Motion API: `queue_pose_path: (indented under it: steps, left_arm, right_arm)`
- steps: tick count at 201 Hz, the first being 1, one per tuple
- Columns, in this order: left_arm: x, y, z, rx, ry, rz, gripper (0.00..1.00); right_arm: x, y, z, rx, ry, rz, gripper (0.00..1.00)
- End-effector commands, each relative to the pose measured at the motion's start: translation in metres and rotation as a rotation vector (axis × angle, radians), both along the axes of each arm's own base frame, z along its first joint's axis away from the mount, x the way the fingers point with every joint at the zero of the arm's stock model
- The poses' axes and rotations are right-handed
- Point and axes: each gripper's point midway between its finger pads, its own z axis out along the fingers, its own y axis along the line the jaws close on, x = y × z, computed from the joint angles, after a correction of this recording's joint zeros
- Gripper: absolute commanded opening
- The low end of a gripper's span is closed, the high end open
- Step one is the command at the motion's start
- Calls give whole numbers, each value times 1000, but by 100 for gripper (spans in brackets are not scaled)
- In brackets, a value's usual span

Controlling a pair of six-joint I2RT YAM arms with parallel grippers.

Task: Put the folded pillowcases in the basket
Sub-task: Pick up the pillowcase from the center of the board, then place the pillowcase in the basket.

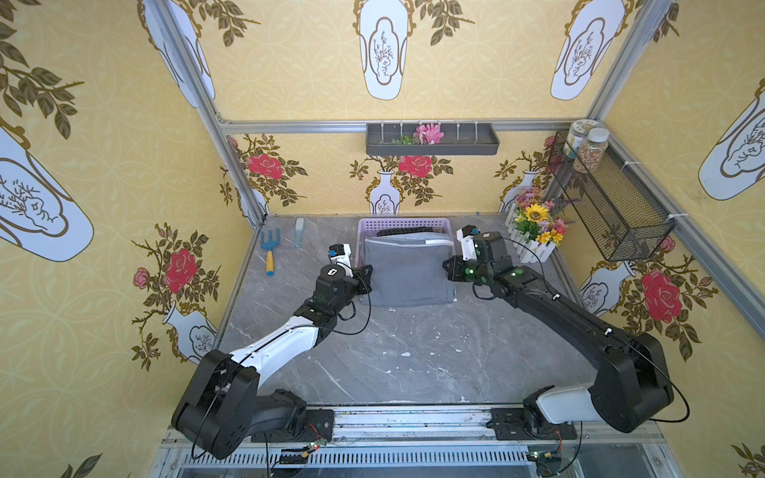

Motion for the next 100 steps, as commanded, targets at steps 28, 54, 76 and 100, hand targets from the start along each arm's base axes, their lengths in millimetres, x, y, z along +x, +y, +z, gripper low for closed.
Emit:
queue_pose_path:
  steps: [28,54,76,100]
  left_arm:
    - [47,7,23,27,-105,27,0]
    - [67,6,22,36,-110,23,0]
    - [81,7,15,37,-103,23,0]
    - [96,9,8,30,-95,23,0]
  right_arm:
    - [46,-9,14,28,-73,-12,6]
    - [71,-12,13,47,-73,-19,6]
    - [91,-10,11,63,-79,-17,6]
    - [113,-5,2,79,-69,-6,6]
